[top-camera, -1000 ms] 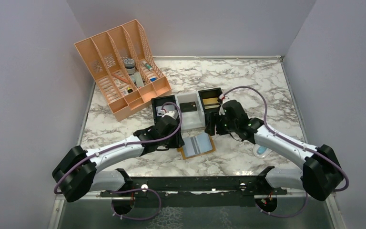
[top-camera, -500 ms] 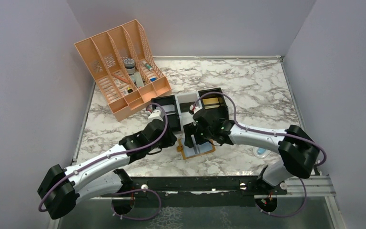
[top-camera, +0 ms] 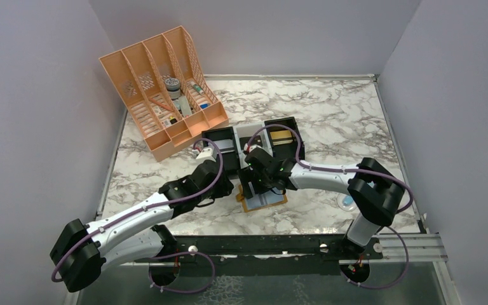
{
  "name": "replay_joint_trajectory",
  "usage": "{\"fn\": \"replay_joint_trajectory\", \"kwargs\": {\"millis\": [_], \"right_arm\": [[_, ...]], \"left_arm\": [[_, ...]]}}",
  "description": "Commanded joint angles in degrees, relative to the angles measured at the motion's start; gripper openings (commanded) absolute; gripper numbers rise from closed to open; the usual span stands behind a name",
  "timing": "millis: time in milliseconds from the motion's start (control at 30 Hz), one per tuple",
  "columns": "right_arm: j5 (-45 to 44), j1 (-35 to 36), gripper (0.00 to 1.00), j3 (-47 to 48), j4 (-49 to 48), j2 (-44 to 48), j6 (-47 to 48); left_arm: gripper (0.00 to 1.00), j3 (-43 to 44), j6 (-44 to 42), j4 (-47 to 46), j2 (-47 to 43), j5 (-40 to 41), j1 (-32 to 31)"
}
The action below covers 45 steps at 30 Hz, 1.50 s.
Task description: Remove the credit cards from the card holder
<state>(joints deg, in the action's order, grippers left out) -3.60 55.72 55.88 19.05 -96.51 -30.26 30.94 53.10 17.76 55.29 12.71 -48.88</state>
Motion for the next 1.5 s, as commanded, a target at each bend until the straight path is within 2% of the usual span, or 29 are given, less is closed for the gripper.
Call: {"fn": "replay_joint_trajectory", "kwargs": {"millis": [0, 133, 600, 833, 1200, 1467], "right_arm": [[-2.20, 0.44, 0.74, -0.11, 2.30, -1.55, -1.28], [-2.63, 0.44, 0.72, -1.48, 2.04, -1.37, -2.04], [7.98, -1.67, 0.75, -4.71, -4.36, 1.26, -3.38], [9.91, -2.34, 0.75, -5.24, -4.98, 1.56, -3.73], [10.30, -2.73, 0.61, -5.98, -5.59, 1.68, -4.46], [8.39, -2.81, 0.61, -5.09, -3.78, 1.03, -3.40]], "left_arm": [[0.40, -0.21, -0.11, 0.04, -0.24, 1.18, -0.23], [0.40, -0.19, -0.27, -0.07, -0.21, 1.11, -0.16], [0.40, -0.17, -0.63, -0.16, -0.12, 0.35, -0.18], [0.40, -0.51, -0.72, -0.21, -0.39, 0.12, -0.23], [0.40, -0.69, -0.85, -0.60, -0.30, 0.04, -0.21], [0.40, -0.86, -0.82, -1.00, 0.08, -0.19, -0.18]]}}
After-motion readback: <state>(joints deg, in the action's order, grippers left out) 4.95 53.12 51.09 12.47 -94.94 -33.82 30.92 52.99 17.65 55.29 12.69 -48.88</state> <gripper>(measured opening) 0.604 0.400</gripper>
